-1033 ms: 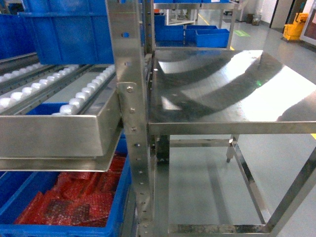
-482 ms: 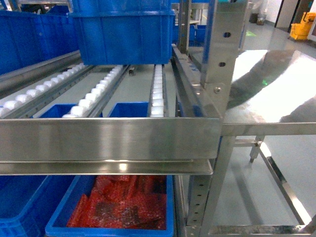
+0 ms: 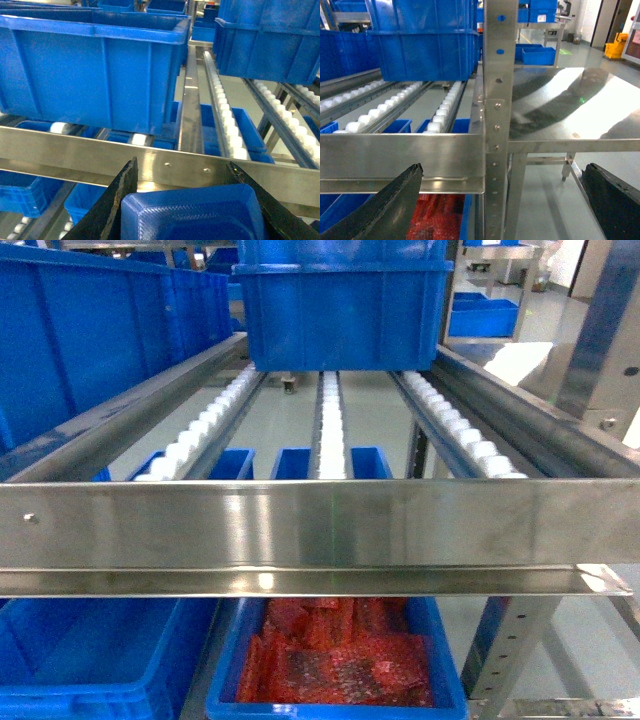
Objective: Pick blue part to blue bin on bottom shelf
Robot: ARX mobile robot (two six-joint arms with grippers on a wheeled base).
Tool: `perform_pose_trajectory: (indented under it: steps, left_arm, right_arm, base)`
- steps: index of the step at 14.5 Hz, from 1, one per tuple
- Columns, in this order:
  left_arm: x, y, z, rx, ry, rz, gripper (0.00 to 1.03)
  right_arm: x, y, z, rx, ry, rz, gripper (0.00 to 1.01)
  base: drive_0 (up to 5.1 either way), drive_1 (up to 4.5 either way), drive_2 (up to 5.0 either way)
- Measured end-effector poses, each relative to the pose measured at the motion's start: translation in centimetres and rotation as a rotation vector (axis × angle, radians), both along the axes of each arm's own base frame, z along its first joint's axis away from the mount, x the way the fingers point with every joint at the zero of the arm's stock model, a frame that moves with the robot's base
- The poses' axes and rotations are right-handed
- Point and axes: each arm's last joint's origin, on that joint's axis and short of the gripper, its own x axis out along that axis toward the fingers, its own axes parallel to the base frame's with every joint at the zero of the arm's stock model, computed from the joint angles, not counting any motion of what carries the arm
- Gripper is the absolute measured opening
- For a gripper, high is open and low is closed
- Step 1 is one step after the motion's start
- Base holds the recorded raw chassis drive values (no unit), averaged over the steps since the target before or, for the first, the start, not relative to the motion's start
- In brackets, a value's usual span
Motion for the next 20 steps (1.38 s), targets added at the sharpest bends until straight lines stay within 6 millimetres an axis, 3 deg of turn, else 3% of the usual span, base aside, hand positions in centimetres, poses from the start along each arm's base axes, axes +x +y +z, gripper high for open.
perform_pose_trajectory:
  steps: [6, 20]
  left_arm:
    - [0.00, 0.00, -0.01, 0.001, 0.002, 0.000, 0.44]
    - [-0.01, -0.01, -0.01, 0.000, 0.001, -0.001, 0.44]
  right_arm:
    - [0.00, 0.00, -0.03, 0.000, 0.003, 0.000, 0.98]
    - [0.00, 0.00, -0.03, 0.000, 0.003, 0.001, 0.98]
  base:
    - [-5.0, 2.41, 2.4]
    - [0.0, 0.00, 0.0]
